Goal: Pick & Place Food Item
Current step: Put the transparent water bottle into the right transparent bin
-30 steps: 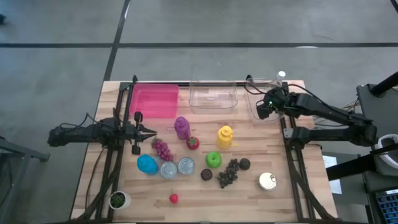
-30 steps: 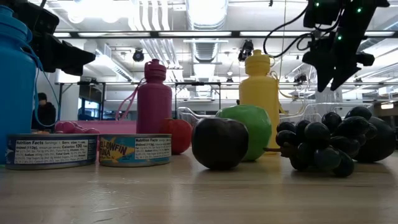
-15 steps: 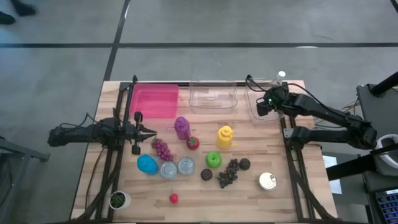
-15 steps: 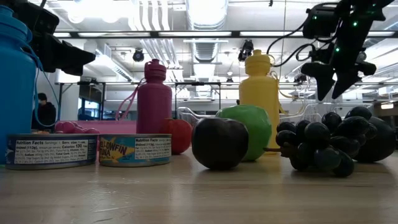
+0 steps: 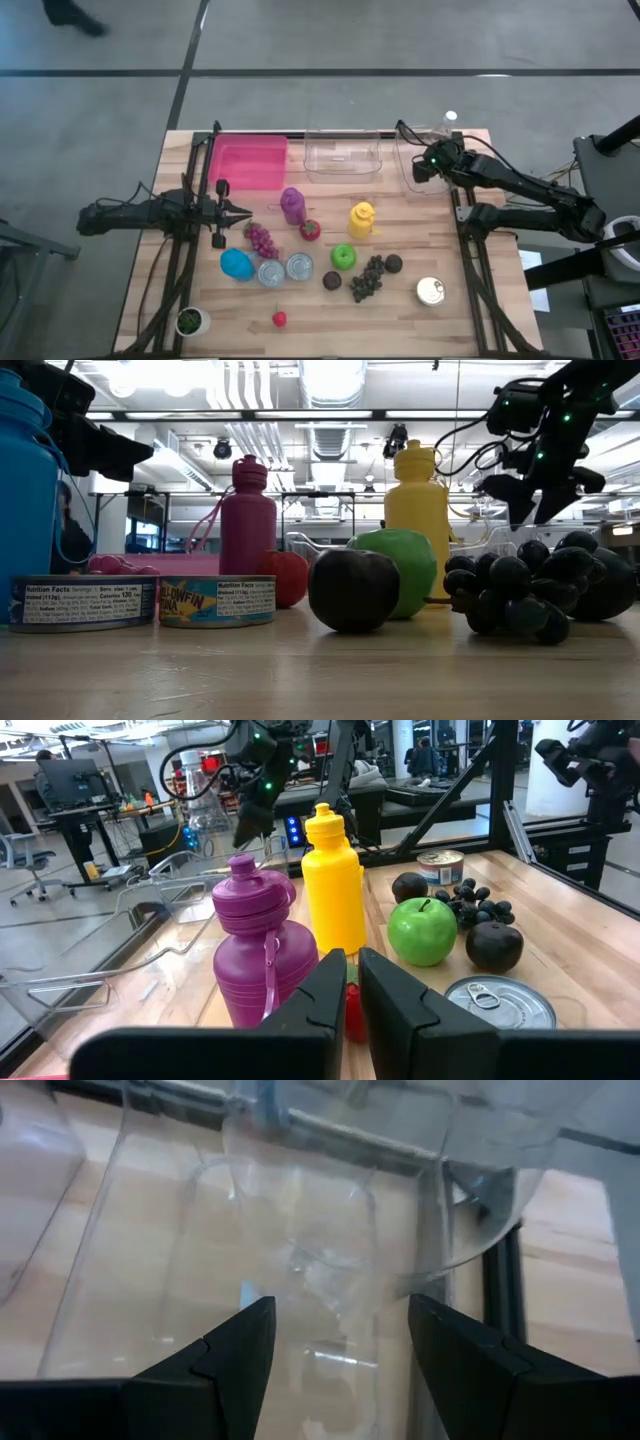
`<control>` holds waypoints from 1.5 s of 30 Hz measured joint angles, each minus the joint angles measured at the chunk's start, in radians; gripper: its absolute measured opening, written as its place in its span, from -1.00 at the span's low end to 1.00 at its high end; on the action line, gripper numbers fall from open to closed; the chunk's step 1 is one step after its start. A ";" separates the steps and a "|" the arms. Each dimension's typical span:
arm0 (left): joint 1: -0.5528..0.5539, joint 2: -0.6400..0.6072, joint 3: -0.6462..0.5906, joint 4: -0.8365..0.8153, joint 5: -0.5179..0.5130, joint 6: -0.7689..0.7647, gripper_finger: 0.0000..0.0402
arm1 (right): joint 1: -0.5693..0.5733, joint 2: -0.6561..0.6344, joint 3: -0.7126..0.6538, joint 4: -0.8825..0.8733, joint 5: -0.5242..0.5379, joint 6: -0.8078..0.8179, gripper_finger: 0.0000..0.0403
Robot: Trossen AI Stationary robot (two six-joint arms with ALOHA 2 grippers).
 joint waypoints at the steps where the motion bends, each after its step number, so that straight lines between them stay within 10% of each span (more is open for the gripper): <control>1: 0.000 0.000 0.000 0.000 0.000 0.000 -0.82 | 0.000 0.000 0.000 0.002 0.011 -0.001 0.11; 45: 0.000 0.000 0.000 0.000 0.000 0.000 -0.82 | -0.121 0.001 -0.137 0.358 0.080 -0.167 0.11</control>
